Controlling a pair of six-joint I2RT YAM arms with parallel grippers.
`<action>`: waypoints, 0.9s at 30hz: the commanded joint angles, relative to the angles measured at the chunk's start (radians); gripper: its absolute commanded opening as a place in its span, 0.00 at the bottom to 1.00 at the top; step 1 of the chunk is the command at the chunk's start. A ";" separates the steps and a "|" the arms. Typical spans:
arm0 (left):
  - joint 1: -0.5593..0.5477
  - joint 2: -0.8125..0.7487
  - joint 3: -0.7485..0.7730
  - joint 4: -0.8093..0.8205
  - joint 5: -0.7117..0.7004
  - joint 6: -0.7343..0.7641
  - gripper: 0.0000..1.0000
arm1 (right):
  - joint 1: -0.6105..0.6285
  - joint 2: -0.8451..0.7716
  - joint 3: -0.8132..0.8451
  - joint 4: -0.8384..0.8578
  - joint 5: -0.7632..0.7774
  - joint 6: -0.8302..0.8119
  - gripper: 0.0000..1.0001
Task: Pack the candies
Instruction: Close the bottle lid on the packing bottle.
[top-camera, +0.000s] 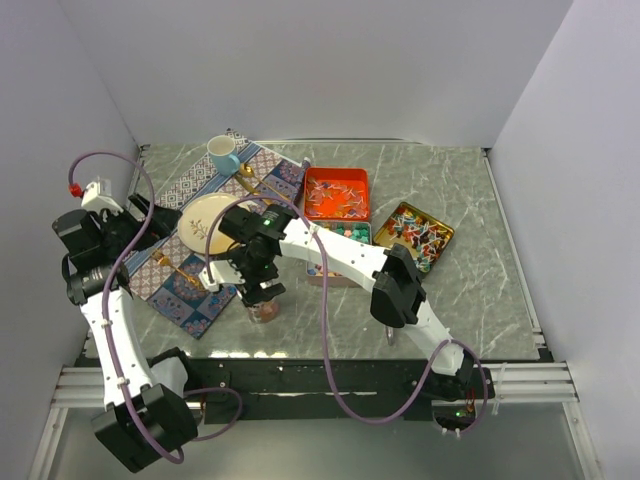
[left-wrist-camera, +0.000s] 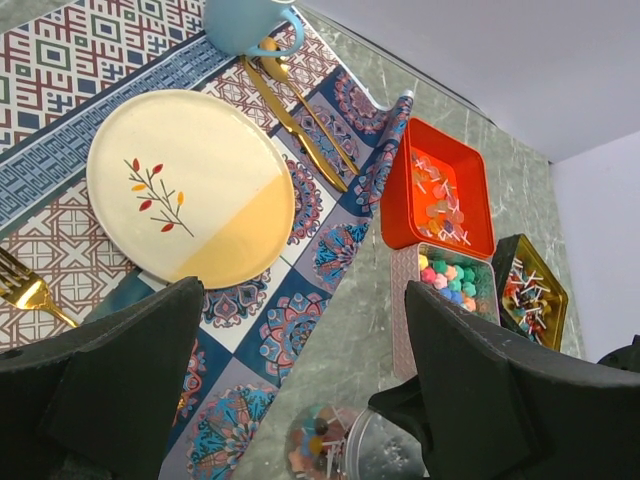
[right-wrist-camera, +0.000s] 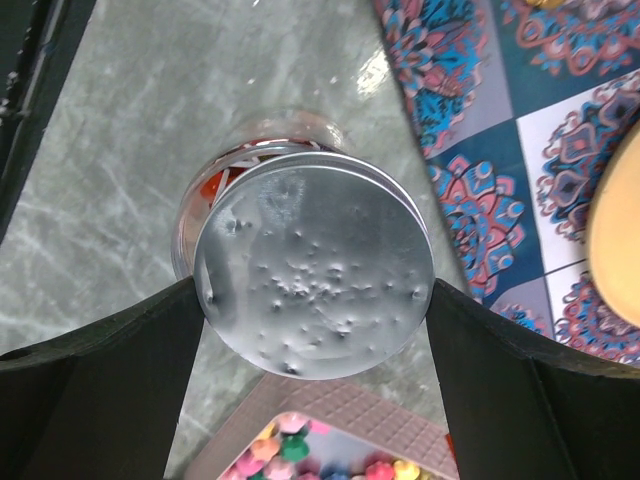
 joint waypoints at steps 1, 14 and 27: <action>0.006 -0.027 -0.007 0.054 0.005 -0.013 0.88 | 0.009 -0.066 0.028 -0.055 0.017 0.018 0.84; 0.004 -0.050 -0.050 0.086 0.007 -0.033 0.88 | 0.009 -0.151 0.002 -0.087 0.002 0.012 0.84; 0.006 -0.048 -0.045 0.072 -0.001 -0.019 0.88 | 0.016 -0.086 -0.016 -0.048 -0.021 0.058 0.87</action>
